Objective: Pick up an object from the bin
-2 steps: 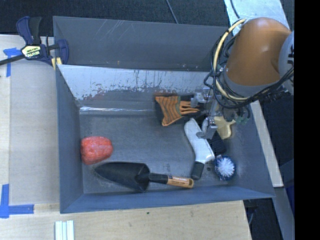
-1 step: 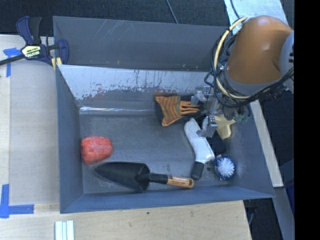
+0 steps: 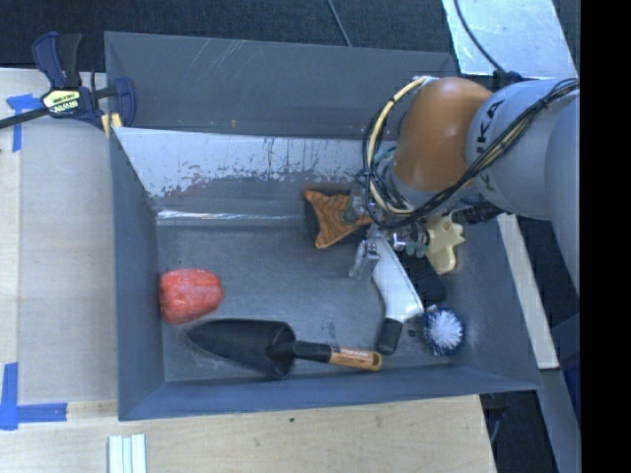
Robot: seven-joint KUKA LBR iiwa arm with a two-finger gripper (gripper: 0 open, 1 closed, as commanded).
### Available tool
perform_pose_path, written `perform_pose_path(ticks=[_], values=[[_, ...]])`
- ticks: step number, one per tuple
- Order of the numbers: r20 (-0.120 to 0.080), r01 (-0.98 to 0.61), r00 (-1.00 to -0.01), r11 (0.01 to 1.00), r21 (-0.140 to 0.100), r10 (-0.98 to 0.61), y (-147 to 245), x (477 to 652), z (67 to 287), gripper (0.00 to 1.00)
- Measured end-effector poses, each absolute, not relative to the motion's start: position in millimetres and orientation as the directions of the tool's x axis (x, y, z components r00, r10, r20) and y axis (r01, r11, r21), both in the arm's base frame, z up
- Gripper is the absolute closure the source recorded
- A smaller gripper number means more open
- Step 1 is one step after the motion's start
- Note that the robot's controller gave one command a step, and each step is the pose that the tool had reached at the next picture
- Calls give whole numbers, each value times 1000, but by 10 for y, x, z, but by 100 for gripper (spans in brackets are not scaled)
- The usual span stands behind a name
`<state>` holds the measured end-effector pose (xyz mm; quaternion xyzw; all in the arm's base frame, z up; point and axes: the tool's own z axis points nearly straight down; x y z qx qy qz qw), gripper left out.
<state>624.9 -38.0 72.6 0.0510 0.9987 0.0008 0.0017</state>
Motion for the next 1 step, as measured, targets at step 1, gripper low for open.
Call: perform_pose_path(ticks=[1], values=[[1,179,-984,984,7,179,-351,6258,630,0]])
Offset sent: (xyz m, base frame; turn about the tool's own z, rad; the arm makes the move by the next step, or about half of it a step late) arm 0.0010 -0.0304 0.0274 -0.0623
